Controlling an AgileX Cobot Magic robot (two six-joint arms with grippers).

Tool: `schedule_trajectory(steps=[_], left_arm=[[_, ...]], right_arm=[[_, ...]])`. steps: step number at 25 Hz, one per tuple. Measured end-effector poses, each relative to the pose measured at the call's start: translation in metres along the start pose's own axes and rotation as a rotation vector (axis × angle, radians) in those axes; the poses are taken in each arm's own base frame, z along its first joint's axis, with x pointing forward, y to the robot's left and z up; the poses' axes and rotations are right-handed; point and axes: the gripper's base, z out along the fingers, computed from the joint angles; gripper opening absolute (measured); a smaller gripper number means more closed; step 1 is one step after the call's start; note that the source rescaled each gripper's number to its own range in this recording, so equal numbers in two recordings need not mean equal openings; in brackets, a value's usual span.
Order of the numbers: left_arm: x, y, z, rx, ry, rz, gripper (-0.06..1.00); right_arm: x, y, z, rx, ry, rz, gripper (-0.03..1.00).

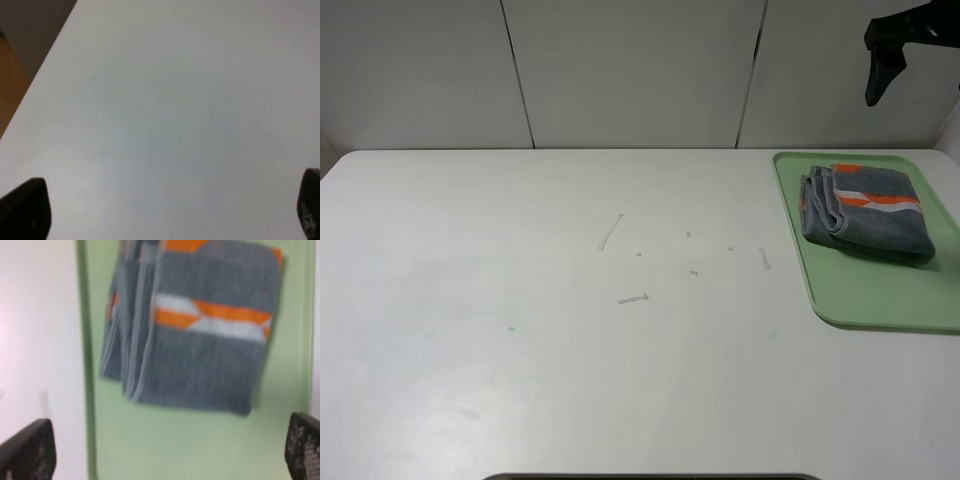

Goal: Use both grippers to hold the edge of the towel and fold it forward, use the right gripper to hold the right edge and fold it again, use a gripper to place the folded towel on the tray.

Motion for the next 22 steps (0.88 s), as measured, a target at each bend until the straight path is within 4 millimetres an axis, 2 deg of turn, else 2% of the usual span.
schedule_trajectory(steps=[7,12,17,22], left_arm=[[0.000,0.000,0.000,0.000,0.000,0.000,1.00],[0.000,0.000,0.000,0.000,0.000,0.000,1.00],[0.000,0.000,0.000,0.000,0.000,0.000,1.00],[0.000,0.000,0.000,0.000,0.000,0.000,1.00]], right_arm=[[0.073,0.019,-0.052,-0.074,-0.030,-0.050,1.00],[0.130,0.016,-0.089,-0.142,-0.104,-0.018,1.00],[0.186,0.007,-0.112,-0.152,-0.192,-0.008,1.00],[0.238,-0.001,-0.123,-0.161,-0.287,-0.001,1.00]])
